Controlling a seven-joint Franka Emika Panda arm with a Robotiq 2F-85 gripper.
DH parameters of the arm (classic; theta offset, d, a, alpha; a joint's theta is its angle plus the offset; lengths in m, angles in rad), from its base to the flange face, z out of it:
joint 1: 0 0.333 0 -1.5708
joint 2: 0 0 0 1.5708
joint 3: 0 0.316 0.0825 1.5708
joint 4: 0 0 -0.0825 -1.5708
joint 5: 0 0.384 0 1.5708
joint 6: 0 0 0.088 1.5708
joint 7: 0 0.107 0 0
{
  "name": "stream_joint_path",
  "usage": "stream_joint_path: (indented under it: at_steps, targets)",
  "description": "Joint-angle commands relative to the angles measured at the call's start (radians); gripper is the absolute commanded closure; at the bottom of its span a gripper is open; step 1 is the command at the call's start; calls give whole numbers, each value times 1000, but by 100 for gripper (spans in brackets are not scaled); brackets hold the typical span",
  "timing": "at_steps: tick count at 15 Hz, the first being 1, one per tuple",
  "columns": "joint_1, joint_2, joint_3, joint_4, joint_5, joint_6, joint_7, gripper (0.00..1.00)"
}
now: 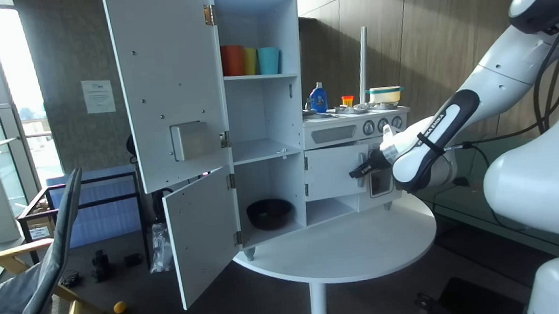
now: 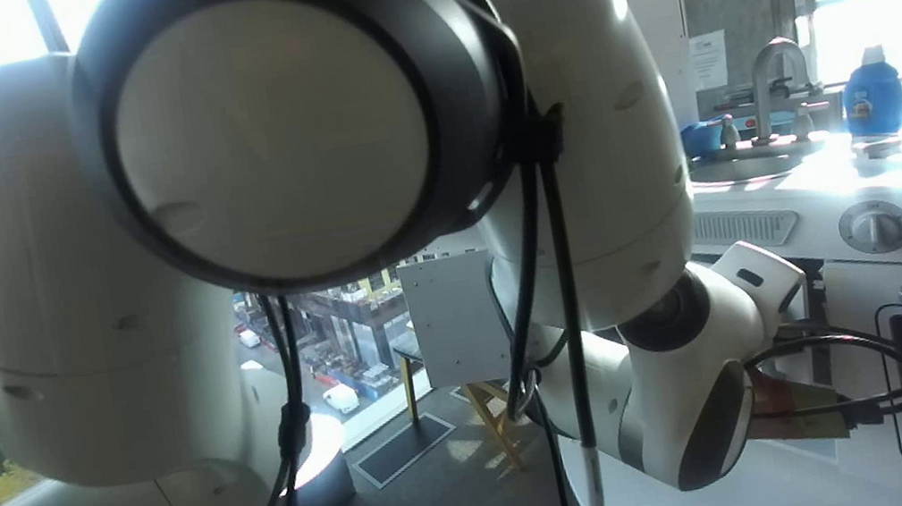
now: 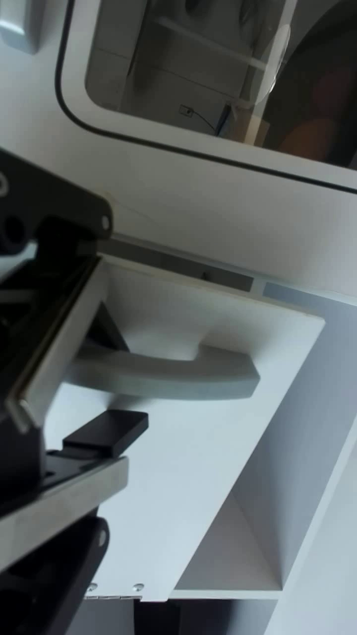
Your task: Open the top, bottom and middle cabinet doors
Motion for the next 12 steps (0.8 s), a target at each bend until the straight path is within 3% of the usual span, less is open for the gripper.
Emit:
stream_joint_path:
  at_steps: [1,2,4,6,7,8,10,12]
  targets:
    - [-41,-83,36,-69,-74,-126,17,88]
    - [-60,-98,49,-76,-91,-151,24,85]
    - [-111,-117,93,-84,-139,-199,57,91]
    - [-178,-98,155,-87,-194,-235,108,82]
    - [-212,-83,187,-86,-222,-251,126,86]
    - [-258,-61,232,-87,-257,-271,157,56]
    - [-333,-27,311,-88,-302,-322,210,56]
    - [-401,9,396,-96,-326,-395,242,45]
